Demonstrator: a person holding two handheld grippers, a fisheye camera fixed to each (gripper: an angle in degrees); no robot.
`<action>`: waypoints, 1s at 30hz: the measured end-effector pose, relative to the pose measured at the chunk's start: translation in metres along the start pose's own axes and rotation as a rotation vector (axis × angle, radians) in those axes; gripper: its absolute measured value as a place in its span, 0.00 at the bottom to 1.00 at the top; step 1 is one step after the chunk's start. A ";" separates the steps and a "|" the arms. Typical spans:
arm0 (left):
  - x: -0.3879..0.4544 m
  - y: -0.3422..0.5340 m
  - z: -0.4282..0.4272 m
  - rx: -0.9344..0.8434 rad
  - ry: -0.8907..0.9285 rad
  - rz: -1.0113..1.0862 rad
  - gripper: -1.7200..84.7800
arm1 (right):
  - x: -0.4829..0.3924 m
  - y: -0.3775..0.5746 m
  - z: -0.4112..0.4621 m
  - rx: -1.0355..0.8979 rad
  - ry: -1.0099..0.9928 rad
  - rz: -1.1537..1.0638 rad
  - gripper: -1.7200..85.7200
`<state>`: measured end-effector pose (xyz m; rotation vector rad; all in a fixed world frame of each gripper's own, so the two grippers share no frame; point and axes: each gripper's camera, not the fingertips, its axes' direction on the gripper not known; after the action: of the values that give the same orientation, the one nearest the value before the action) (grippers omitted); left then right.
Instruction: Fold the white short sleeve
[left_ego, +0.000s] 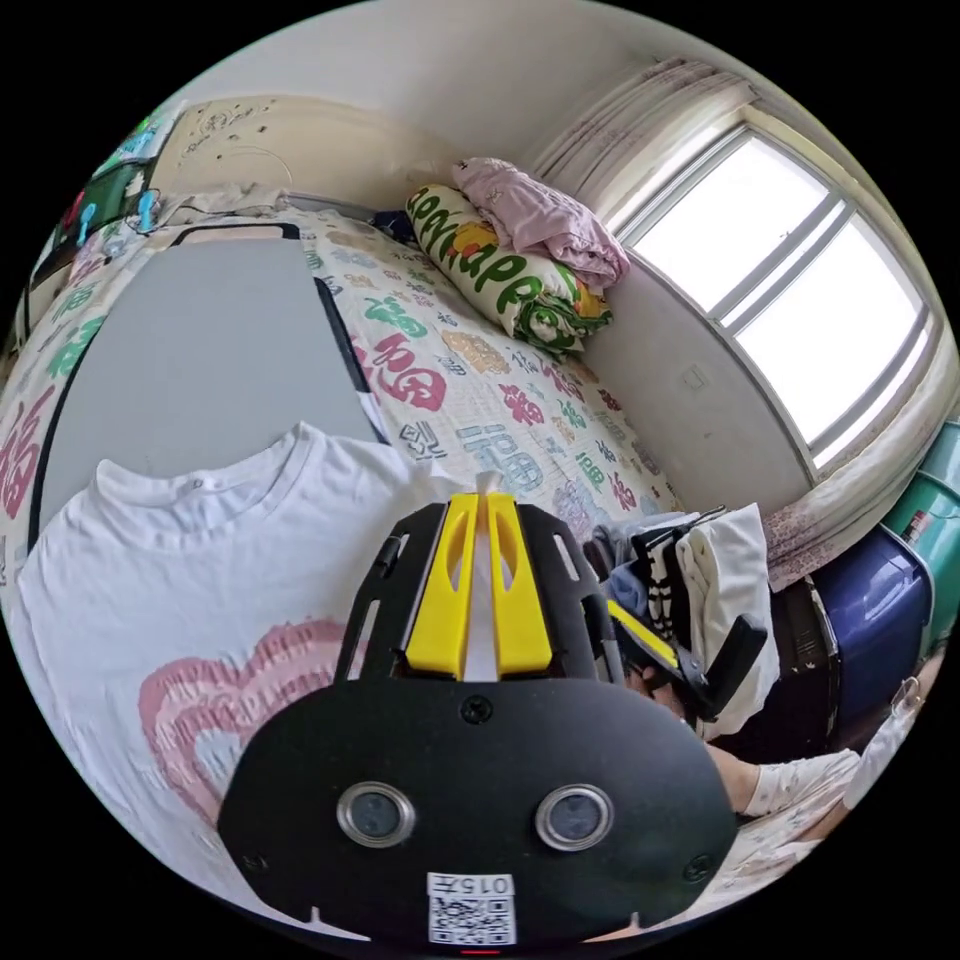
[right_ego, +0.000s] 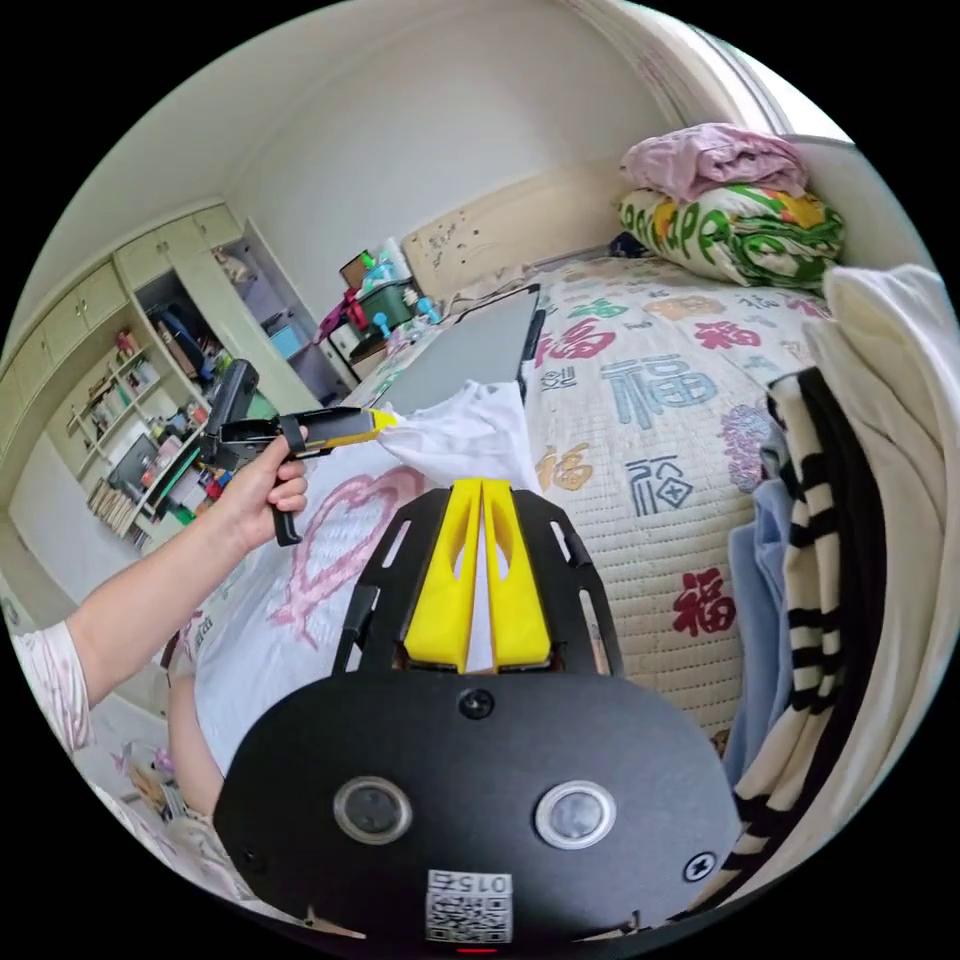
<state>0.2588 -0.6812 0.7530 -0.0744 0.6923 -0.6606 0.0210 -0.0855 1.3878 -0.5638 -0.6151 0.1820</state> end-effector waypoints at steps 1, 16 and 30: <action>-0.014 0.016 0.001 -0.020 -0.004 -0.016 0.02 | -0.008 0.005 -0.003 -0.032 0.014 -0.017 0.02; -0.060 0.075 -0.018 -0.073 -0.039 0.002 0.04 | 0.017 -0.032 -0.096 -0.049 0.046 0.020 0.15; -0.071 0.078 0.016 -0.128 -0.018 -0.009 0.06 | 0.009 -0.106 -0.291 -0.255 -0.104 -0.077 0.04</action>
<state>0.2700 -0.5796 0.7836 -0.2013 0.7171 -0.6236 0.1996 -0.3004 1.2547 -0.7789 -0.7662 0.0600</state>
